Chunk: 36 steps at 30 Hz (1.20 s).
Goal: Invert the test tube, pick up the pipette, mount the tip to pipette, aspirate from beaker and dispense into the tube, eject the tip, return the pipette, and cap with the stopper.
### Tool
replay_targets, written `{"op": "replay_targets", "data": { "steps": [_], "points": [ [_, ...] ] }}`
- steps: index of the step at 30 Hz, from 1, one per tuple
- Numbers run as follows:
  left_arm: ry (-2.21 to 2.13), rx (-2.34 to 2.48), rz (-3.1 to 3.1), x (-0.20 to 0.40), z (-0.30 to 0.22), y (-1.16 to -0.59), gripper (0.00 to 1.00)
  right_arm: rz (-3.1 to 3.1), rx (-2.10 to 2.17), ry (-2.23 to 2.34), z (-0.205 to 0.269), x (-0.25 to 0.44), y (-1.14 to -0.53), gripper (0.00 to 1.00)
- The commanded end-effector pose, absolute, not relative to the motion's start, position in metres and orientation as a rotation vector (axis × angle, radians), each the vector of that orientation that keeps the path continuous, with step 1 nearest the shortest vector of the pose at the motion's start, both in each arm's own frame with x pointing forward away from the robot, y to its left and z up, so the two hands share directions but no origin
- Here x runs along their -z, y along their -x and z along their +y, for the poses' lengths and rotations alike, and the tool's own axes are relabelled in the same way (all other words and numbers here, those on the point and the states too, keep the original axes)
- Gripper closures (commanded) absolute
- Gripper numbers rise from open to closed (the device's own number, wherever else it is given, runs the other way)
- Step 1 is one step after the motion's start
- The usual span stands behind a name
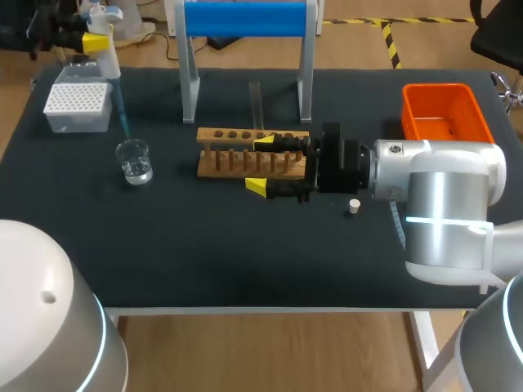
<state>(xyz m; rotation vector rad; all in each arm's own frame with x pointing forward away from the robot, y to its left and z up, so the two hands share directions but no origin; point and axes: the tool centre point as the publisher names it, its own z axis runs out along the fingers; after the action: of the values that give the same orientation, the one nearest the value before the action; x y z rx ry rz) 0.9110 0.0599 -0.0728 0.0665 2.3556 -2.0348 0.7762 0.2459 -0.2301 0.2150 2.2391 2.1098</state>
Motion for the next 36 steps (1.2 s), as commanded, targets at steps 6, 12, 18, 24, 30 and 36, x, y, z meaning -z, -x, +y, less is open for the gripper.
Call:
{"op": "replay_targets", "data": {
  "steps": [6, 12, 18, 24, 30, 36],
  "points": [
    [-0.139, 2.097, 2.383, 0.090, 0.065, -0.937, 1.00, 2.243, -2.111, -0.211, 0.244, 0.230, -0.776, 0.00],
    [-0.132, 2.099, 2.380, 0.092, 0.066, -0.938, 1.00, 2.243, -2.111, -0.211, 0.244, 0.230, -0.776, 0.00],
    [-0.120, 2.096, 2.380, 0.091, 0.066, -0.937, 1.00, 2.243, -2.111, -0.211, 0.244, 0.230, -0.776, 0.00],
    [-0.120, 2.096, 2.380, 0.091, 0.066, -0.937, 1.00, 2.243, -2.111, -0.211, 0.244, 0.230, -0.776, 0.00],
    [-0.120, 2.096, 2.380, 0.091, 0.066, -0.937, 1.00, 2.243, -2.111, -0.211, 0.244, 0.230, -0.776, 0.00],
    [-0.120, 2.096, 2.380, 0.091, 0.066, -0.937, 1.00, 2.243, -2.111, -0.211, 0.244, 0.230, -0.776, 0.00]
  ]
}}
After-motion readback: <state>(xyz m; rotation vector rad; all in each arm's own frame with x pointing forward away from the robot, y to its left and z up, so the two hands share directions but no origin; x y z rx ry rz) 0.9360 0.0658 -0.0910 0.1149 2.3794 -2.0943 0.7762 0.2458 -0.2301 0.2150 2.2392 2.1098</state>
